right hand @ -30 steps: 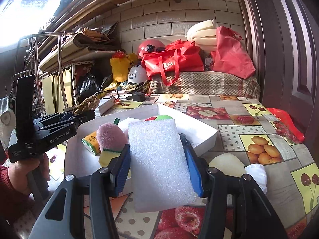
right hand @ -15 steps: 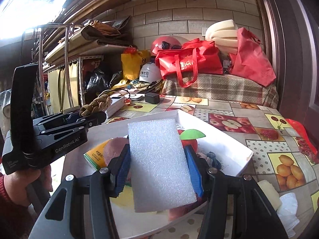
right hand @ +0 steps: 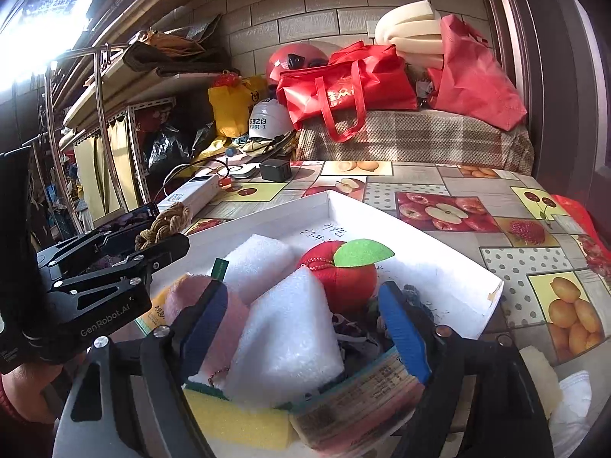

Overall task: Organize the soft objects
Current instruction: 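Lower the rope toy and foam sheet into the tray and open both tools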

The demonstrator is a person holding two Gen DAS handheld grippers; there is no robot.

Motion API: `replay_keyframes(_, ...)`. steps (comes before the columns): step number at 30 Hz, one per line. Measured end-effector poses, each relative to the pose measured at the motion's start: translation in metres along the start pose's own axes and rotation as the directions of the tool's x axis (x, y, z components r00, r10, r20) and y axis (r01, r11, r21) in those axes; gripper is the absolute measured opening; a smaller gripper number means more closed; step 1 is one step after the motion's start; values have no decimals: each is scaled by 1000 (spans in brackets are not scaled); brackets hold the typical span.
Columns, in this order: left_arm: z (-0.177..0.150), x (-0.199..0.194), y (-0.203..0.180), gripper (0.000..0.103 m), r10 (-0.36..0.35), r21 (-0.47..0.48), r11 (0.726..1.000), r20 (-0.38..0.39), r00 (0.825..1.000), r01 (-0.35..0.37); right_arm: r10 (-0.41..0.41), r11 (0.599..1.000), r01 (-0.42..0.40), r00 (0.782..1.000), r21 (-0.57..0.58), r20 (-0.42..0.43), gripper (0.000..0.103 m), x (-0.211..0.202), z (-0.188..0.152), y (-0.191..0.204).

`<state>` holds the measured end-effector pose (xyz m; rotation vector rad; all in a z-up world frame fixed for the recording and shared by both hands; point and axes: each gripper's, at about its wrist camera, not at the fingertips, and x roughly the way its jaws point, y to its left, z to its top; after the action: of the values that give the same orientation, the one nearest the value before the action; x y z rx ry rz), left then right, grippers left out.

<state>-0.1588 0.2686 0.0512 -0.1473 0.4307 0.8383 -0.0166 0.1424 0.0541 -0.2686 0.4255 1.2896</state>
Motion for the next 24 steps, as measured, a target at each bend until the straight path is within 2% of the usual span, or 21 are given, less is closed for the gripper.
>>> replay_keyframes(1,0,-2,0,87,7,-1,1000,8,1000,-7,-5,1000,5,1000,-10,9,86,-1,0,2)
replay_keyframes(3,-1,-6,0,95,14,0,1000,33,999,-14,-15,999,16,1000,-27,20,92,-4,0,6)
replay_keyframes(4,-1,-8,-1,100,17,2,1000,42,999,-17,-20,999,21,1000,-35,24,102,-3,0,7)
replay_keyframes(5,-2,-10,0,103,18,-1,1000,50,999,-18,-35,999,36,999,-34,29,103,-4,1,7)
replay_keyframes(24,-1,-15,7,103,25,-11,1000,75,997,-24,-47,999,49,994,-19,94,103,-13,1,4)
